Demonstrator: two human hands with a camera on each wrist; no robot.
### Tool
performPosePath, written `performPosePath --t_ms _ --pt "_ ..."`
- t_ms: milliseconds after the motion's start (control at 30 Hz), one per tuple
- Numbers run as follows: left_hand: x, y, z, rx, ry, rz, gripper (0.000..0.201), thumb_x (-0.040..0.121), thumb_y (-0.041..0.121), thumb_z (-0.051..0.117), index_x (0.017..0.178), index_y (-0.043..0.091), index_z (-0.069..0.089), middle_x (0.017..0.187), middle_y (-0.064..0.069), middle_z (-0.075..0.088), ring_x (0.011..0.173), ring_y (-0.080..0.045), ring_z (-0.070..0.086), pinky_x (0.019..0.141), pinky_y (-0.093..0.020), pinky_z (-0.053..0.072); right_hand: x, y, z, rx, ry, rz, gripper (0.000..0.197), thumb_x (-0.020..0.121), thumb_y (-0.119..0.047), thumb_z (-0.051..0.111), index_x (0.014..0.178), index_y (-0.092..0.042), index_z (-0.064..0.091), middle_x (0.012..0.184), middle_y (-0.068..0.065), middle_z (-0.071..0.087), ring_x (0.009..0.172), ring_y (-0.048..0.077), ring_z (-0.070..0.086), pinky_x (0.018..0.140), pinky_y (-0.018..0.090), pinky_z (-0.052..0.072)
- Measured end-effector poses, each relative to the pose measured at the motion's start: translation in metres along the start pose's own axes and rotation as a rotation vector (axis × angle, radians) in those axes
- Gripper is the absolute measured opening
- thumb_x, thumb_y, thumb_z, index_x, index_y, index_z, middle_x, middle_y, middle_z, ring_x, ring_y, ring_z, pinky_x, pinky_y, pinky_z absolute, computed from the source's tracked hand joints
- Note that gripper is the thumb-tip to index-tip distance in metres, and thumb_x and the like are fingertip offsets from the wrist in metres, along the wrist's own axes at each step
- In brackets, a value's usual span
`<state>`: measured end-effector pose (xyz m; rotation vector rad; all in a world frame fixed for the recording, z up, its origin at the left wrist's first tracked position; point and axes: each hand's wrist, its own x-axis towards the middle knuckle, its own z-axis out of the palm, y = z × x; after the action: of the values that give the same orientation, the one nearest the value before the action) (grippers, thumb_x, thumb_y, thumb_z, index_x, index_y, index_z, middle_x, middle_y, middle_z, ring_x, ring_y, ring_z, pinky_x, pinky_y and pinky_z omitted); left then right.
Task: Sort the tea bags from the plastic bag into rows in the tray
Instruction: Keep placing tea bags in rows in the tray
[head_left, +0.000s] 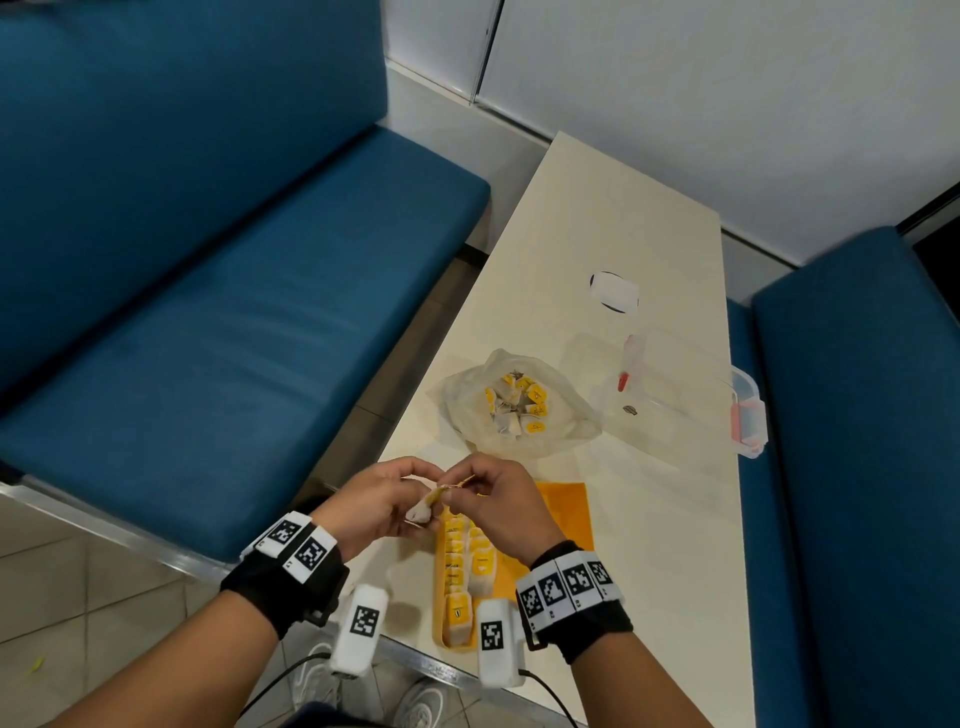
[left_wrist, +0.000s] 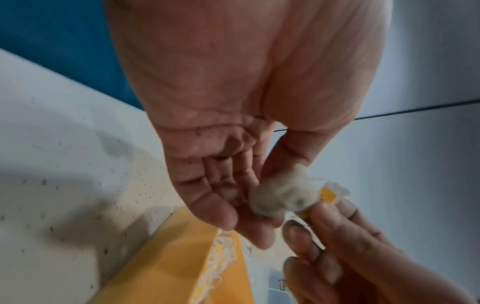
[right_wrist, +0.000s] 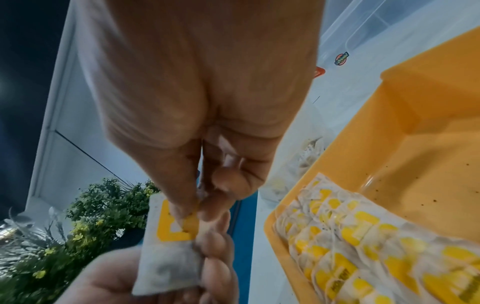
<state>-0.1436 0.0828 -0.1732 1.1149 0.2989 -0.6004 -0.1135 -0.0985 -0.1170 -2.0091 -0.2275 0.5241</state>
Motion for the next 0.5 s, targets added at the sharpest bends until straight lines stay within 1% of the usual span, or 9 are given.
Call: performPosePath --t_ms 67,167,200,267,300,333,367,433,500 --pt "0.000 0.001 -0.001 0.127 0.087 0.006 0.023 0.088 0.000 0.060 0.108 0.007 0.068 0.086 -0.012 0.072 0.077 -0.025 0.070 0.065 -0.031 0.055 0.002 -0.001 -0.001 0.002 0.001 0.037 0.005 0.084 -0.008 0.075 0.086 -0.011 0.071 0.070 0.005 0.068 0.062 0.013 0.063 0.058 0.023 0.049" --pt "0.001 -0.002 -0.012 0.415 0.285 0.084 0.030 0.089 -0.007 0.057 0.099 0.017 0.071 0.088 -0.005 0.072 0.075 -0.016 0.068 0.064 -0.028 0.051 0.006 -0.001 -0.003 -0.094 0.019 0.055 0.011 0.082 -0.015 0.078 0.080 -0.018 0.068 0.073 0.011 0.069 0.061 0.016 0.063 0.061 0.033 0.054" --pt "0.000 -0.003 -0.016 0.471 0.291 0.144 0.037 0.087 -0.010 0.060 0.101 0.022 0.072 0.094 -0.001 0.073 0.079 -0.015 0.067 0.066 -0.027 0.052 0.007 -0.002 -0.003 -0.099 0.009 0.057 0.013 0.082 -0.015 0.079 0.078 -0.019 0.067 0.074 0.011 0.069 0.061 0.016 0.063 0.062 0.034 0.055" --pt "-0.004 -0.002 -0.017 0.533 0.200 0.276 0.049 0.084 -0.009 0.068 0.112 0.031 0.071 0.111 0.008 0.071 0.092 -0.010 0.066 0.074 -0.024 0.056 0.008 -0.004 -0.004 -0.086 -0.004 0.054 0.017 0.082 -0.011 0.078 0.077 -0.022 0.066 0.071 0.008 0.067 0.060 0.017 0.064 0.064 0.036 0.056" --pt "-0.007 0.000 -0.013 0.566 0.147 0.330 0.049 0.084 -0.003 0.073 0.116 0.033 0.070 0.116 0.012 0.069 0.098 -0.007 0.065 0.078 -0.025 0.057 0.008 -0.005 -0.005 -0.083 -0.008 0.048 0.019 0.082 -0.010 0.078 0.076 -0.023 0.066 0.071 0.006 0.066 0.060 0.017 0.064 0.064 0.036 0.057" --pt "-0.007 0.002 -0.009 0.598 0.114 0.377 0.043 0.084 0.005 0.079 0.116 0.033 0.071 0.118 0.015 0.068 0.102 -0.005 0.064 0.080 -0.024 0.057 0.008 -0.006 -0.006 -0.083 -0.012 0.042 0.020 0.081 -0.009 0.078 0.076 -0.024 0.067 0.070 0.006 0.066 0.060 0.016 0.063 0.065 0.036 0.057" --pt "-0.007 0.002 -0.005 0.616 0.108 0.418 0.033 0.084 0.015 0.082 0.112 0.030 0.074 0.114 0.014 0.069 0.101 -0.006 0.065 0.079 -0.022 0.055 0.008 -0.006 -0.006 -0.083 -0.018 0.037 0.019 0.081 -0.009 0.078 0.077 -0.024 0.068 0.071 0.009 0.067 0.061 0.015 0.062 0.066 0.038 0.057" --pt "-0.004 0.003 0.002 0.600 0.148 0.463 0.012 0.084 0.027 0.082 0.095 0.024 0.078 0.098 0.008 0.073 0.090 -0.009 0.068 0.075 -0.021 0.052 0.007 -0.006 -0.006 -0.069 -0.008 0.029 0.012 0.079 -0.011 0.079 0.080 -0.021 0.072 0.077 0.012 0.070 0.064 0.016 0.061 0.068 0.041 0.057" --pt "-0.001 0.003 0.008 0.574 0.200 0.468 0.008 0.084 0.028 0.081 0.084 0.021 0.077 0.085 0.003 0.075 0.081 -0.010 0.069 0.074 -0.024 0.053 0.004 -0.005 -0.007 -0.023 0.035 0.034 0.010 0.077 -0.013 0.080 0.084 -0.016 0.073 0.081 0.012 0.071 0.066 0.017 0.062 0.068 0.040 0.057"
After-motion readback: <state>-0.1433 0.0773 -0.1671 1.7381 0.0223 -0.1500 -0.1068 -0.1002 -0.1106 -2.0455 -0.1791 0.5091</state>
